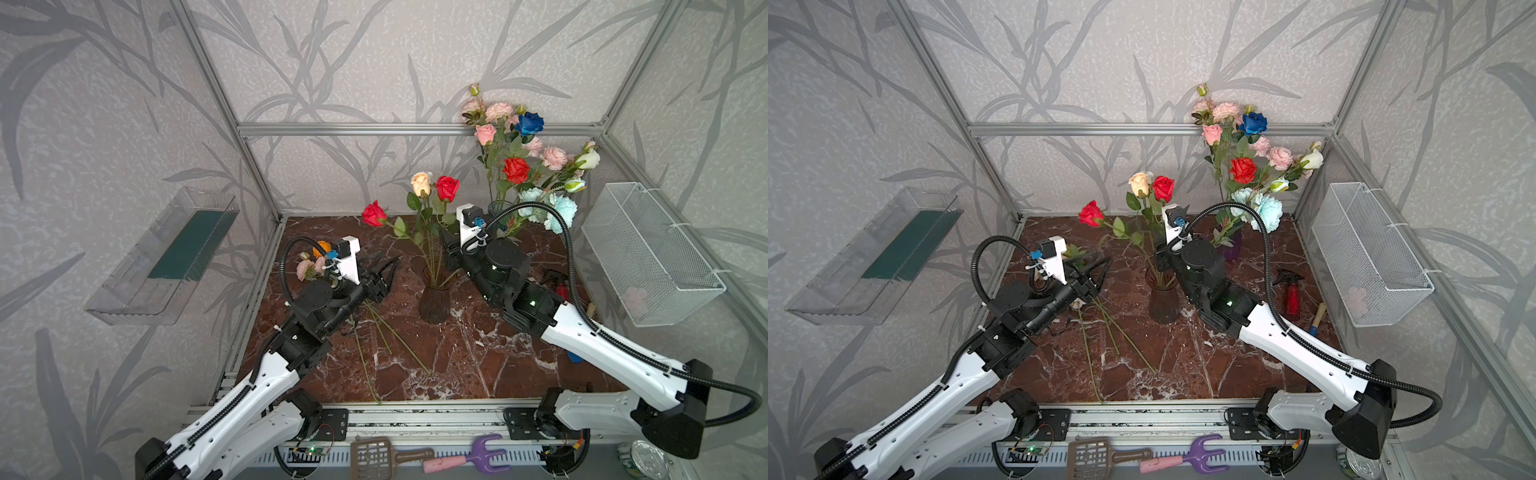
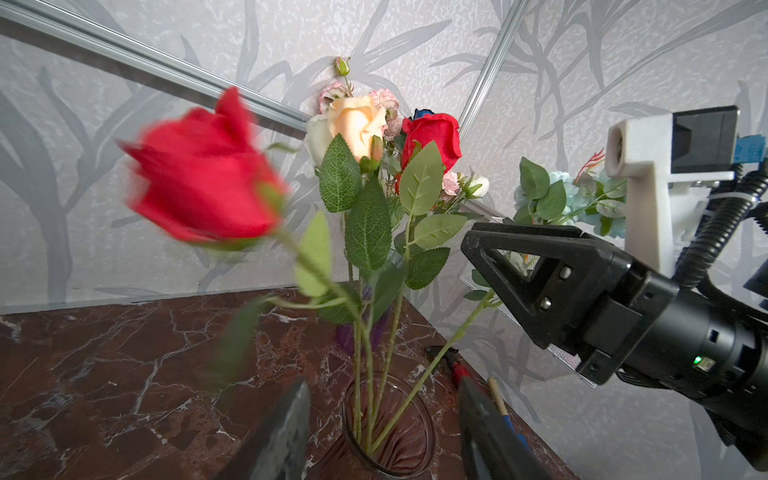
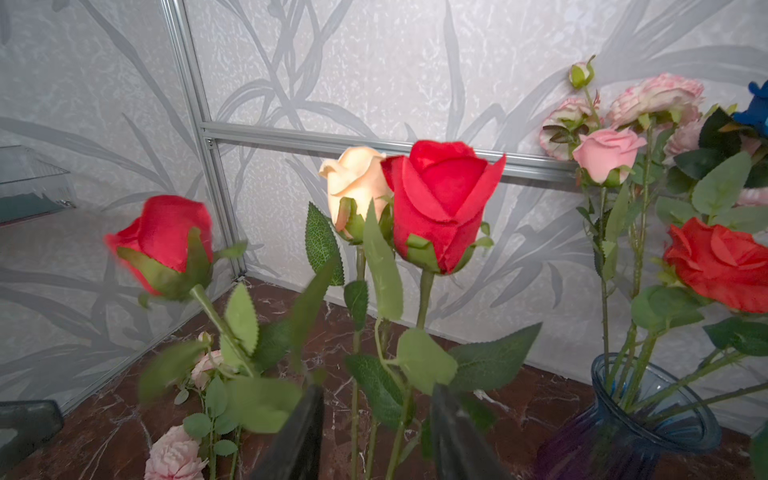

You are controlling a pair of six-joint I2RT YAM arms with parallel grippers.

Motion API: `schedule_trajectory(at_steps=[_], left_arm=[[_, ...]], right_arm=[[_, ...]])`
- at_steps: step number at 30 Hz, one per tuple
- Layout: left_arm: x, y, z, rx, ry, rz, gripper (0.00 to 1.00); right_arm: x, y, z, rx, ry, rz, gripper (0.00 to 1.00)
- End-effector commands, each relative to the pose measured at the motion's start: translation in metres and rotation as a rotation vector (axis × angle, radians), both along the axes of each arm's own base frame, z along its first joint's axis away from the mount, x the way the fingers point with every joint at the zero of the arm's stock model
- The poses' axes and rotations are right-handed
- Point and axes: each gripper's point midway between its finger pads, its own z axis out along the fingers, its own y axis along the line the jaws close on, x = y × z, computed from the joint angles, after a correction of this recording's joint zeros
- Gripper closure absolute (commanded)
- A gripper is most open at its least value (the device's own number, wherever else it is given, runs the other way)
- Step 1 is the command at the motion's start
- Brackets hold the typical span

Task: Arrange the flowers into the vase
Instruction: 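Open the right gripper and draw it back from the vase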

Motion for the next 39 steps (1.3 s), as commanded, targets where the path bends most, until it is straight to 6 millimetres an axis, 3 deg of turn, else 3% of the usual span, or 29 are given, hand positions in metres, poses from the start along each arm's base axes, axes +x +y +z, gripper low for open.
schedule_trajectory(at_steps=[1,5,12,19,29,34,39], left_arm=[[0.004,0.004,0.003,0.006,-0.001,0.025,0.42],[0.008,0.005,0.001,0.017,0.008,0.039,0.43],[0.021,0.022,-0.010,0.054,0.066,0.156,0.43],[0.050,0.078,-0.059,0.112,0.291,0.514,0.43],[0.075,0.101,-0.099,0.113,0.454,0.611,0.45],[0.058,0.115,-0.122,0.143,0.575,0.679,0.48],[0.014,0.134,-0.186,0.197,0.725,0.737,0.49]], right_arm=[[-0.007,-0.013,0.002,0.033,0.037,-0.022,0.55],[-0.024,-0.017,-0.008,0.051,0.057,0.014,0.55],[-0.062,-0.020,0.006,0.086,0.018,0.093,0.55],[-0.103,-0.019,0.008,0.102,-0.004,0.176,0.58],[-0.122,-0.046,-0.035,0.172,0.072,0.172,0.61],[-0.130,-0.055,-0.055,0.177,0.121,0.184,0.61],[-0.138,-0.072,-0.066,0.203,0.135,0.182,0.61]])
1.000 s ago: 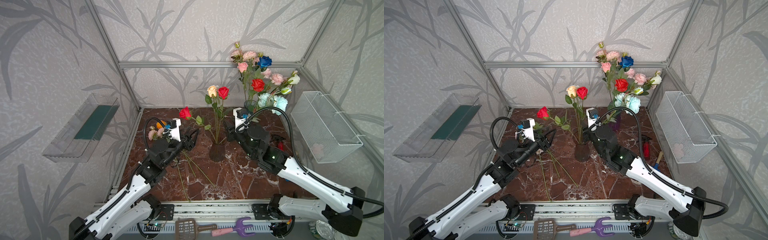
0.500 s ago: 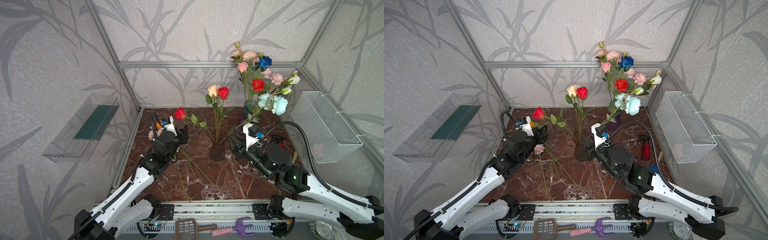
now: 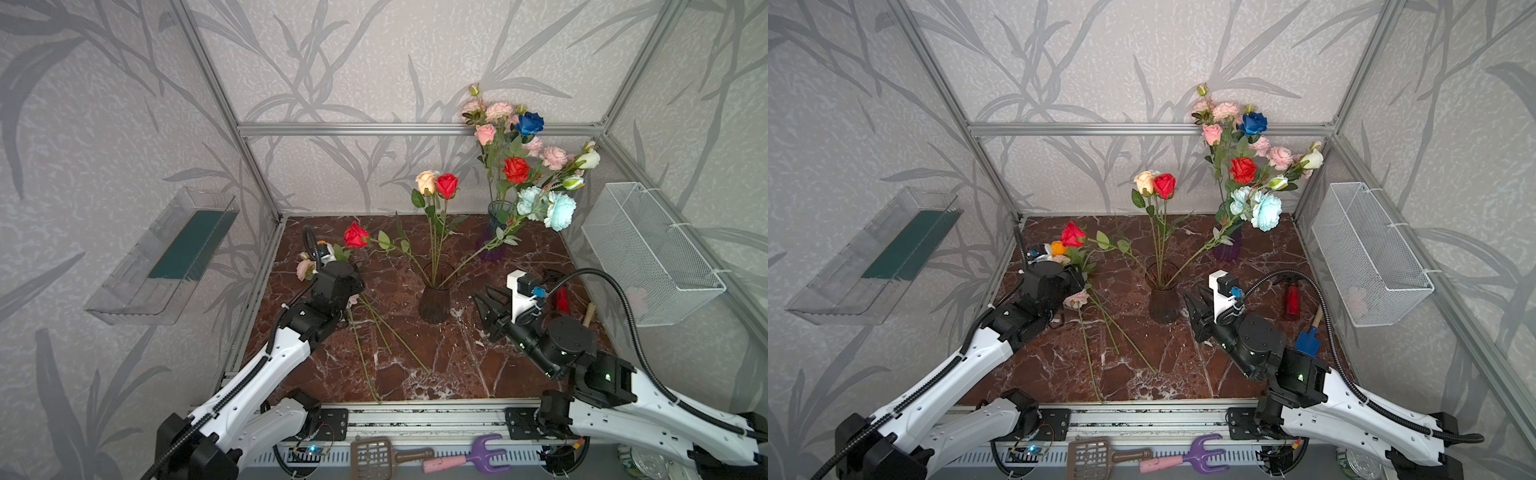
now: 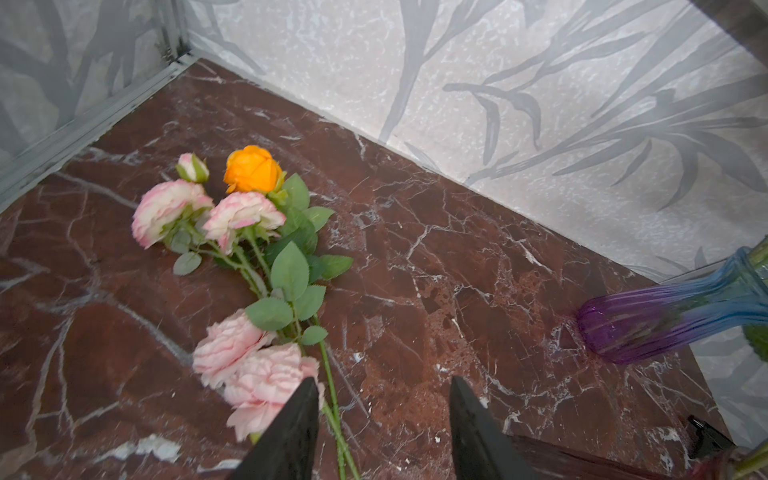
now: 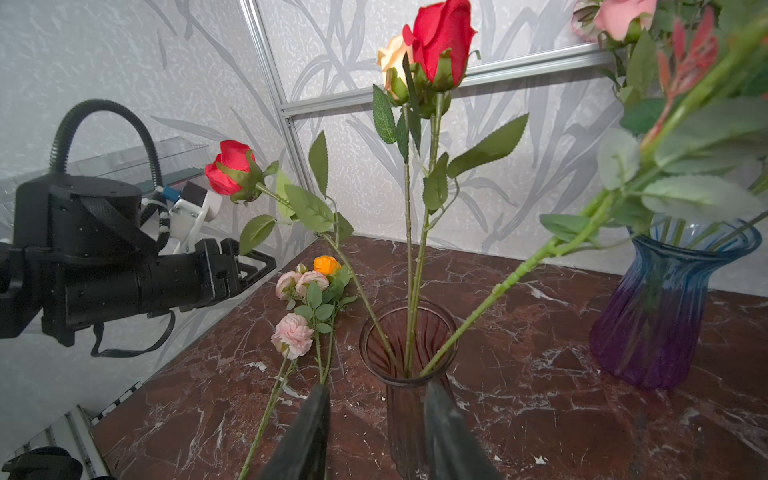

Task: Arrange the flowers into the vase
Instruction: 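Open the right gripper and draw it back from the vase, then lower the left gripper toward the pink rose bunch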

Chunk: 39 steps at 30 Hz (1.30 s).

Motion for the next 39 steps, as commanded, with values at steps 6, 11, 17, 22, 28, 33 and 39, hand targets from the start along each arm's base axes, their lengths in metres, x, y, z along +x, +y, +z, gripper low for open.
schedule_trajectory(at_steps=[6,11,17,22,28,33,39], left_arm=[[-0.062,0.030,-0.110,0.091,0.328,0.100,0.49],[-0.068,0.020,-0.152,0.110,0.442,0.041,0.52],[-0.066,0.001,-0.185,0.096,0.523,-0.044,0.56],[-0.064,-0.002,-0.195,0.111,0.528,-0.065,0.62],[-0.065,0.000,-0.187,0.100,0.503,-0.063,0.73],[-0.068,0.006,-0.153,0.059,0.411,-0.035,0.72],[-0.066,0.006,-0.132,0.031,0.318,-0.052,0.65]], right_arm=[[-0.009,-0.020,-0.012,0.065,0.027,-0.009,0.61],[-0.011,-0.020,-0.016,0.070,0.040,0.000,0.61],[-0.012,-0.021,-0.017,0.075,0.051,0.005,0.61],[-0.012,-0.021,-0.019,0.074,0.059,0.002,0.61],[-0.012,-0.019,-0.019,0.076,0.063,0.005,0.60],[-0.011,-0.019,-0.020,0.075,0.063,0.003,0.60],[-0.009,-0.016,-0.024,0.081,0.062,-0.003,0.60]])
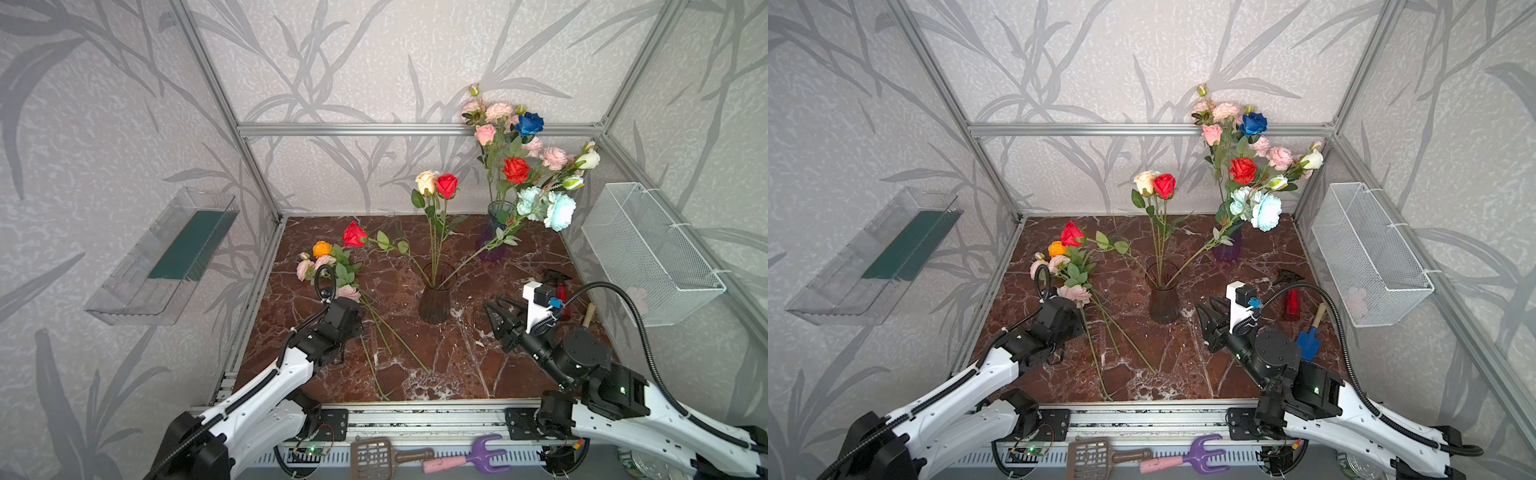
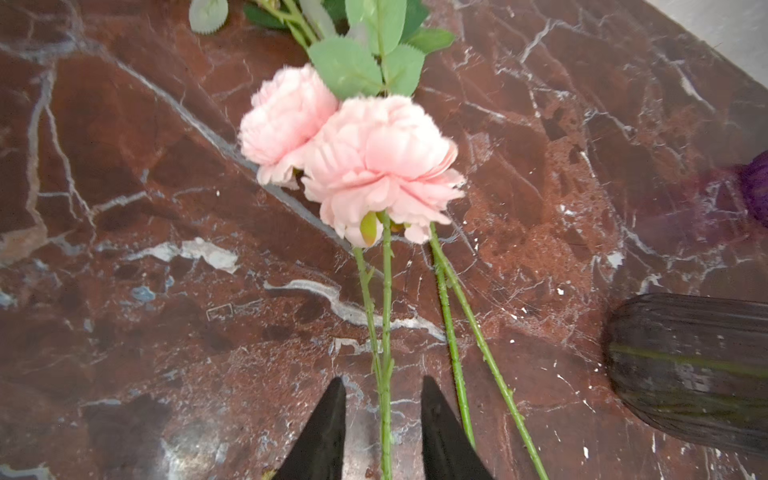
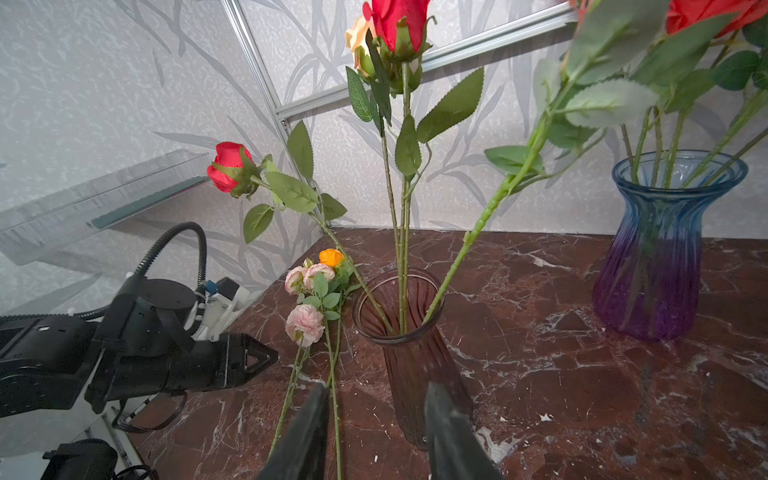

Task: Arrange the flowers into the vase
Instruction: 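Lower the left gripper toward the pink rose bunch, then close the left gripper on a pink rose stem and lift it upright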

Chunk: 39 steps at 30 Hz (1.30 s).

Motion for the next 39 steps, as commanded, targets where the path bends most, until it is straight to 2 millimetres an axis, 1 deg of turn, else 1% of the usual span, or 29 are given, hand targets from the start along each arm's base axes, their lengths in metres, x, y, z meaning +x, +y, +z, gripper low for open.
schedule_trajectory(at_steps=[1,4,6,7,9,12,13,14,16,18,20,23,25,28,31,33,35,38,39], left_arm=[[-0.005,0.002,-0.011,0.021,0.027,-0.011,0.64],[-0.004,-0.013,-0.025,-0.009,0.067,-0.072,0.63],[-0.002,-0.027,-0.034,-0.040,0.086,-0.125,0.63],[-0.001,-0.030,-0.040,-0.045,0.104,-0.133,0.63],[-0.002,-0.030,-0.050,-0.031,0.146,-0.131,0.63],[-0.004,-0.023,-0.064,0.025,0.203,-0.105,0.67],[-0.004,-0.020,-0.068,0.043,0.216,-0.098,0.69],[-0.005,-0.018,-0.071,0.056,0.225,-0.089,0.73],[-0.005,-0.016,-0.070,0.075,0.232,-0.087,0.89],[-0.003,-0.015,-0.060,0.084,0.222,-0.092,1.00],[0.001,-0.014,-0.041,0.095,0.189,-0.093,1.00],[0.008,-0.013,0.004,0.108,0.103,-0.117,1.00],[0.013,-0.012,0.038,0.122,0.033,-0.135,1.00],[0.015,-0.010,0.077,0.150,-0.036,-0.172,1.00],[0.016,-0.011,0.103,0.179,-0.053,-0.214,1.00],[0.016,-0.013,0.114,0.194,-0.045,-0.246,1.00],[0.015,-0.012,0.115,0.199,-0.022,-0.249,1.00],[0.005,-0.015,0.089,0.154,0.027,-0.251,1.00],[0.002,-0.015,0.075,0.137,0.042,-0.246,1.00]], right_arm=[[0.001,0.004,-0.001,0.019,-0.002,0.000,0.60],[0.002,0.006,-0.004,0.012,0.004,0.002,0.60],[0.002,0.006,-0.005,0.010,0.007,0.003,0.60],[0.002,0.006,-0.006,0.011,0.008,0.002,0.59],[0.001,0.004,-0.006,0.015,0.009,-0.001,0.60],[0.001,0.001,-0.006,0.019,0.010,-0.005,0.59],[0.000,0.000,-0.006,0.020,0.010,-0.009,0.59],[0.000,-0.001,-0.006,0.022,0.009,-0.011,0.59],[0.000,-0.003,-0.006,0.024,0.007,-0.015,0.59],[0.000,-0.004,-0.006,0.025,0.007,-0.014,0.59],[-0.001,-0.004,-0.006,0.026,0.007,-0.014,0.59],[0.000,-0.004,-0.006,0.024,0.006,-0.016,0.59],[0.000,-0.004,-0.005,0.029,0.001,-0.017,0.59],[0.000,-0.003,-0.003,0.032,-0.004,-0.014,0.59],[0.000,-0.003,-0.002,0.034,-0.007,-0.014,0.59],[0.000,-0.003,0.000,0.036,-0.008,-0.013,0.59],[-0.001,-0.003,0.001,0.038,-0.010,-0.009,0.59],[-0.002,-0.004,0.004,0.039,-0.012,-0.005,0.60],[-0.002,-0.005,0.005,0.040,-0.014,-0.007,0.59]])
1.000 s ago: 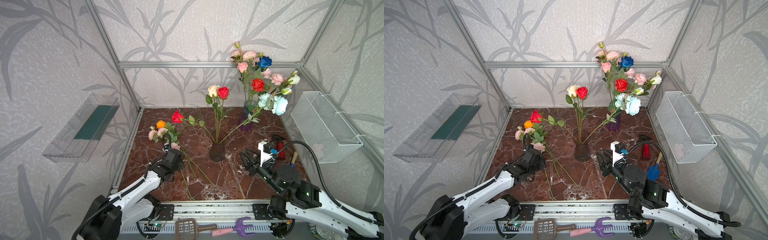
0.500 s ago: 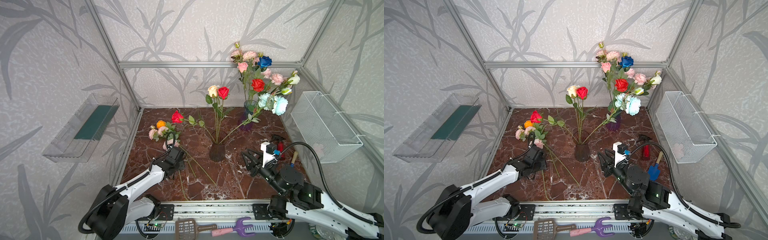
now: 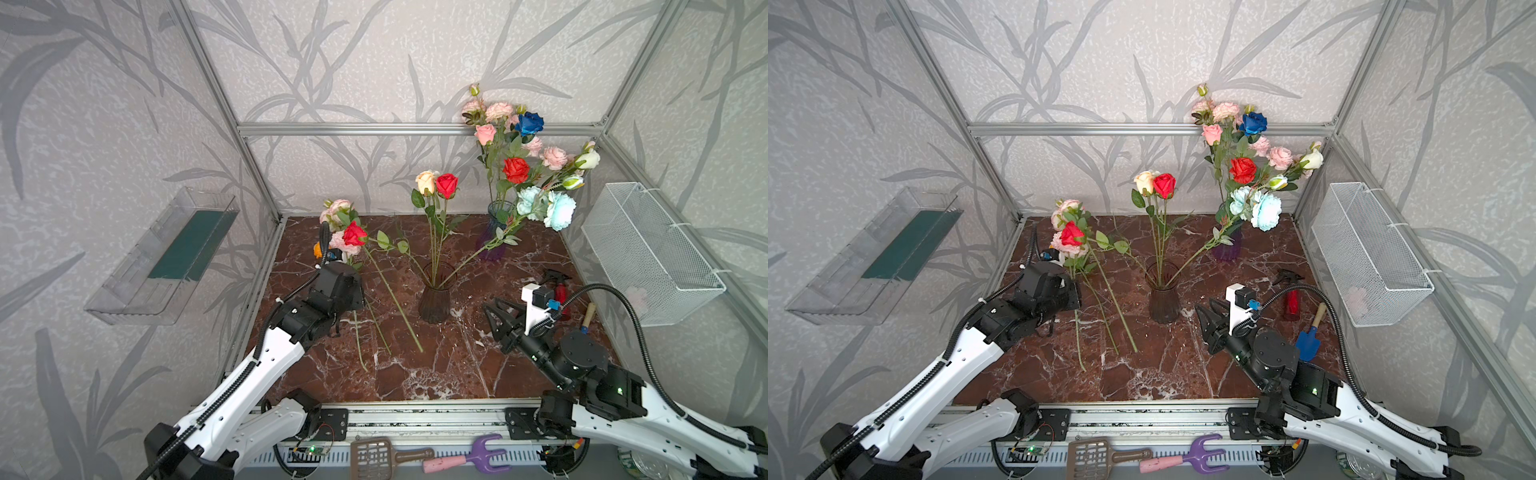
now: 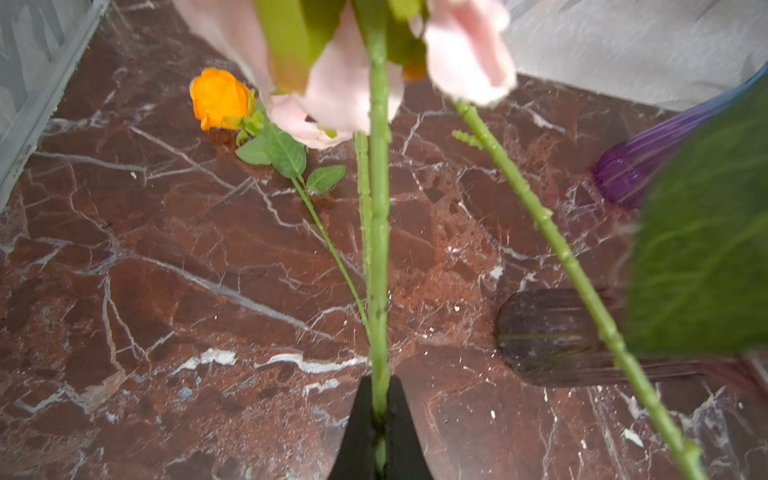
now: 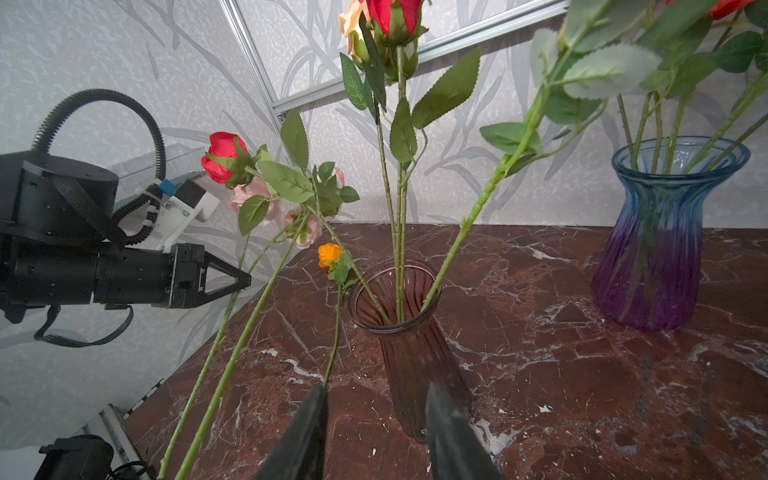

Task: Arrange the flowers into the vase
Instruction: 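Close the left gripper on a pink rose stem and lift it upright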

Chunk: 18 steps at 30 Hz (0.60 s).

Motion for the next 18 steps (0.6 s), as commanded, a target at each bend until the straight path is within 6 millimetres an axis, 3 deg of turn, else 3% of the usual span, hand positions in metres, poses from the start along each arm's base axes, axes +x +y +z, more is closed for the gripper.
schedule_trajectory(at_steps=[1,4,11,18], left_arm=[[-0.022,0.011,-0.050,0.025,0.126,0.016,0.99],[-0.028,0.015,-0.080,-0.005,0.180,0.049,0.93],[-0.024,0.029,-0.111,-0.032,0.244,0.159,0.75],[-0.022,0.014,-0.099,-0.085,0.241,0.101,0.72]], right_arm=[[-0.001,-0.003,0.013,0.036,-0.023,-0.005,0.59],[-0.002,-0.002,0.015,0.041,-0.024,0.003,0.59],[-0.005,0.001,0.017,0.057,-0.017,0.026,0.60],[-0.007,-0.005,0.012,0.054,-0.004,0.021,0.60]])
